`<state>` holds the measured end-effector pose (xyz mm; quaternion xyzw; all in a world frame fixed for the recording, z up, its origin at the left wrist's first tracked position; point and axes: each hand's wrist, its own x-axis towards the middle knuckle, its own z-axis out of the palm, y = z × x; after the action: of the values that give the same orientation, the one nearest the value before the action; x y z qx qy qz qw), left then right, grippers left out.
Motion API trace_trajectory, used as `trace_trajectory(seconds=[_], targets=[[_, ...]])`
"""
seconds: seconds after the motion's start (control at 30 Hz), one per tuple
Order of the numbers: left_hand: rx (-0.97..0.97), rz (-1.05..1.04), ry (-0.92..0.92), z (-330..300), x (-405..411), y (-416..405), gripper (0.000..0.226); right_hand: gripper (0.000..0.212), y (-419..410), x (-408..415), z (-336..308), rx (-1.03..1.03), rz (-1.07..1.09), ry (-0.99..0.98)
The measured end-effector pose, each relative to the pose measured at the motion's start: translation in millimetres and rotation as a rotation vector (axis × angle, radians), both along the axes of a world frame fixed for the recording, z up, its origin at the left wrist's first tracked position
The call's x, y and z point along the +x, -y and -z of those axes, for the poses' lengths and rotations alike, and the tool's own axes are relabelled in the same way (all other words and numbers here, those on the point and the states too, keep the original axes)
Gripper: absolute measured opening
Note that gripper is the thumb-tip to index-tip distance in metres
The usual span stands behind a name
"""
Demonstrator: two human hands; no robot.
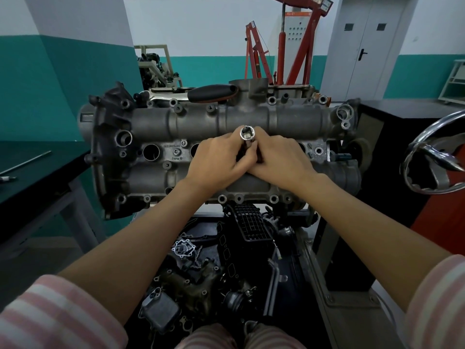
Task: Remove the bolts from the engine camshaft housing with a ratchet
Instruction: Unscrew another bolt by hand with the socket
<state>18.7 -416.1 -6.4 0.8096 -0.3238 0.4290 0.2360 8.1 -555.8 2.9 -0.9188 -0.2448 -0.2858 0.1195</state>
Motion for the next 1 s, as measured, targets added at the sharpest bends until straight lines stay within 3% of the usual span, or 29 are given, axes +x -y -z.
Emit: trace_trajectory(seconds=[0.13, 0.37, 0.47, 0.67, 0.8, 0.93, 1.0], targets=[[-0.066, -0.009, -0.021, -0.2, 2.2, -2.4, 0.046, 0.024, 0.4, 0.7, -0.1, -0.010, -0.001, -0.047], [-0.035, 0.029, -0.033, -0.9, 0.4, -0.6, 0.030, 0.017, 1.1, 2.2, 1.9, -0.009, -0.003, -0.008], [-0.020, 0.028, -0.002, -1.0, -1.0, 0.0, 0.021, 0.027, 0.1, 1.9, 0.9, -0.001, 0.010, 0.021], [-0.034, -0.003, 0.001, 0.5, 2.0, -1.4, 0.039, 0.021, 0.0, 0.4, 0.8, -0.001, -0.010, -0.049], [-0.028, 0.019, -0.019, -0.1, 2.6, -1.3, 0.035, 0.032, 1.2, -1.1, -0.1, -0.009, 0.023, -0.057], [-0.004, 0.012, -0.012, -0.3, 0.6, -0.1, 0.031, 0.015, 1.0, 0.3, -0.3, -0.021, 0.012, -0.009], [0.003, -0.001, 0.012, -0.5, -0.2, 0.0, 0.033, 0.024, 0.0, 0.4, 0.1, -0.023, 0.028, 0.009]])
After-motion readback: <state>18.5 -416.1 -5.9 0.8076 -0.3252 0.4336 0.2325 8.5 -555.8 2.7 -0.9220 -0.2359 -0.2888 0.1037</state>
